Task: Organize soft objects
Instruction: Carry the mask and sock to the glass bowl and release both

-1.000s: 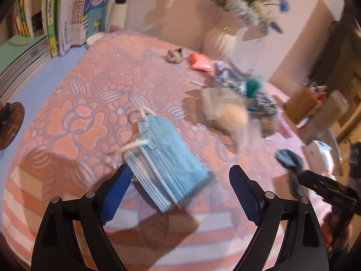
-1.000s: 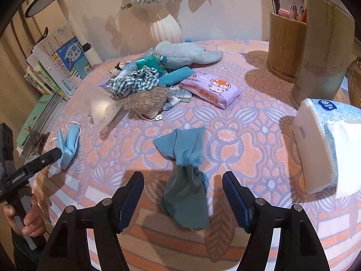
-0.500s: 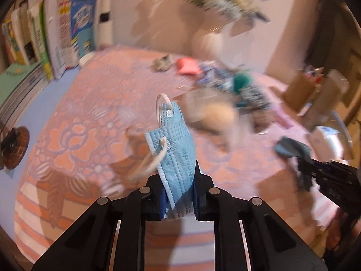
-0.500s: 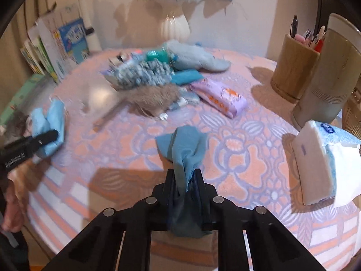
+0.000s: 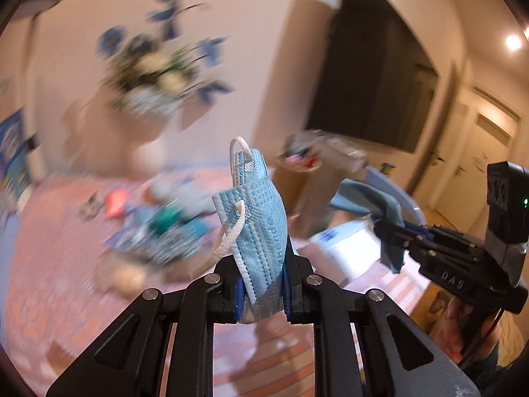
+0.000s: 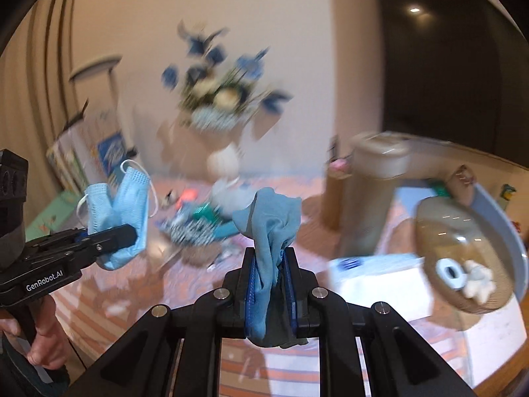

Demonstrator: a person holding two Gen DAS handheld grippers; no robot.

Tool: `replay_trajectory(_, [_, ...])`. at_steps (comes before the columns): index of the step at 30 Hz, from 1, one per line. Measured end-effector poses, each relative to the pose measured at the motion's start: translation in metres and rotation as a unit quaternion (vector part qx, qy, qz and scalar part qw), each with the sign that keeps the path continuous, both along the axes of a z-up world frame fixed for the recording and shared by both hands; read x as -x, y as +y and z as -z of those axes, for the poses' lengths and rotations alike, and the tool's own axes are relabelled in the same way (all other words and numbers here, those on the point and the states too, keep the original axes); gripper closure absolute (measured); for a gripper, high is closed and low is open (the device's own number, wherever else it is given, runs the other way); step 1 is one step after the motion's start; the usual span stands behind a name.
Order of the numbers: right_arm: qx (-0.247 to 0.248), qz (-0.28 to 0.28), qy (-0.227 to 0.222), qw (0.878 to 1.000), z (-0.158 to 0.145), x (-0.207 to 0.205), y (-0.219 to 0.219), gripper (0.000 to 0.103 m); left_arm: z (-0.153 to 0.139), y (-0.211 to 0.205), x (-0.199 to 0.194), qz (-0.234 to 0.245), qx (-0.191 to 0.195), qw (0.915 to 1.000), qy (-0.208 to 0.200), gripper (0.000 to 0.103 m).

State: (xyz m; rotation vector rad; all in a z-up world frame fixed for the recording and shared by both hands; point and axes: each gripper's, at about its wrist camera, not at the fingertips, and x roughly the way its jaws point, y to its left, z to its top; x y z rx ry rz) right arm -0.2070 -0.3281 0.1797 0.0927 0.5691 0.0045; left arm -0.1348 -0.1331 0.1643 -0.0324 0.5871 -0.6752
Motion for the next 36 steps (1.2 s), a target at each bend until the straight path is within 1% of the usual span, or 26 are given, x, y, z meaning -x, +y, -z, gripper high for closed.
replay_trajectory(4, [-0.009, 0.054, -0.027, 0.998, -0.019, 0.019, -0.049, 0.088, -0.025, -0.061, -0.003, 0.050, 0.003, 0.9986, -0.016, 0.089])
replay_trajectory(6, [-0.022, 0.103, -0.041, 0.994, -0.029, 0.027, -0.082, 0.088, -0.036, -0.090, -0.004, 0.080, 0.010, 0.9966, -0.015, 0.089])
replay_trajectory(8, [-0.053, 0.163, -0.053, 0.984, -0.035, 0.034, -0.123, 0.088, -0.041, -0.130, -0.010, 0.138, 0.021, 0.9902, 0.015, 0.089])
replay_trajectory(9, [-0.070, 0.182, -0.057, 0.979, -0.036, 0.037, -0.140, 0.088, -0.041, -0.146, -0.011, 0.148, 0.017, 0.9887, 0.018, 0.089])
replay_trajectory(10, [-0.095, 0.207, -0.061, 0.972, -0.035, 0.040, -0.164, 0.088, -0.041, -0.170, -0.010, 0.156, 0.003, 0.9877, 0.008, 0.089])
replay_trajectory(11, [-0.108, 0.225, -0.060, 0.967, -0.033, 0.041, -0.180, 0.088, -0.040, -0.184, -0.009, 0.162, -0.005, 0.9869, 0.000, 0.089])
replay_trajectory(14, [-0.145, 0.271, -0.049, 0.950, -0.022, 0.038, -0.226, 0.088, -0.036, -0.234, -0.014, 0.192, -0.017, 0.9813, 0.000, 0.089])
replay_trajectory(16, [-0.166, 0.291, -0.036, 0.941, -0.013, 0.030, -0.252, 0.088, -0.030, -0.261, -0.019, 0.194, -0.032, 0.9804, -0.011, 0.089])
replay_trajectory(19, [-0.194, 0.311, -0.015, 0.930, 0.002, 0.015, -0.279, 0.088, -0.010, -0.296, -0.033, 0.203, -0.047, 0.9780, 0.012, 0.089])
replay_trajectory(22, [-0.206, 0.321, 0.002, 0.924, 0.012, 0.007, -0.296, 0.088, 0.009, -0.324, -0.046, 0.211, -0.063, 0.9753, 0.020, 0.087])
replay_trajectory(23, [-0.203, 0.324, 0.006, 0.924, 0.015, 0.002, -0.299, 0.088, 0.014, -0.332, -0.050, 0.206, -0.068, 0.9761, 0.017, 0.085])
replay_trajectory(24, [-0.199, 0.325, 0.013, 0.924, 0.017, -0.004, -0.303, 0.087, 0.018, -0.339, -0.054, 0.203, -0.070, 0.9765, 0.018, 0.084])
replay_trajectory(25, [-0.198, 0.321, 0.024, 0.926, 0.022, -0.012, -0.308, 0.086, 0.023, -0.346, -0.060, 0.201, -0.070, 0.9769, 0.018, 0.079])
replay_trajectory(26, [-0.201, 0.317, 0.035, 0.926, 0.027, -0.015, -0.311, 0.081, 0.025, -0.352, -0.058, 0.199, -0.073, 0.9771, 0.015, 0.066])
replay_trajectory(27, [-0.209, 0.313, 0.048, 0.925, 0.032, -0.018, -0.316, 0.077, 0.027, -0.356, -0.059, 0.199, -0.079, 0.9766, 0.014, 0.062])
replay_trajectory(28, [-0.218, 0.308, 0.053, 0.925, 0.037, -0.016, -0.320, 0.077, 0.031, -0.360, -0.062, 0.201, -0.085, 0.9758, 0.019, 0.053])
replay_trajectory(29, [-0.223, 0.306, 0.051, 0.924, 0.039, -0.013, -0.322, 0.076, 0.032, -0.357, -0.062, 0.204, -0.082, 0.9752, 0.025, 0.046])
replay_trajectory(30, [-0.227, 0.305, 0.047, 0.924, 0.042, -0.008, -0.323, 0.069, 0.034, -0.355, -0.062, 0.211, -0.074, 0.9741, 0.031, 0.040])
replay_trajectory(31, [-0.227, 0.304, 0.041, 0.924, 0.044, -0.001, -0.324, 0.062, 0.034, -0.351, -0.060, 0.213, -0.064, 0.9745, 0.030, 0.029])
replay_trajectory(32, [-0.228, 0.305, 0.039, 0.924, 0.045, 0.003, -0.323, 0.052, 0.033, -0.348, -0.058, 0.212, -0.058, 0.9752, 0.028, 0.024])
replay_trajectory(33, [-0.228, 0.306, 0.037, 0.923, 0.046, 0.007, -0.323, 0.050, 0.032, -0.345, -0.055, 0.213, -0.054, 0.9752, 0.029, 0.024])
replay_trajectory(36, [-0.240, 0.294, 0.030, 0.925, 0.044, 0.020, -0.317, 0.050, 0.020, -0.331, -0.040, 0.233, -0.048, 0.9711, 0.025, 0.024])
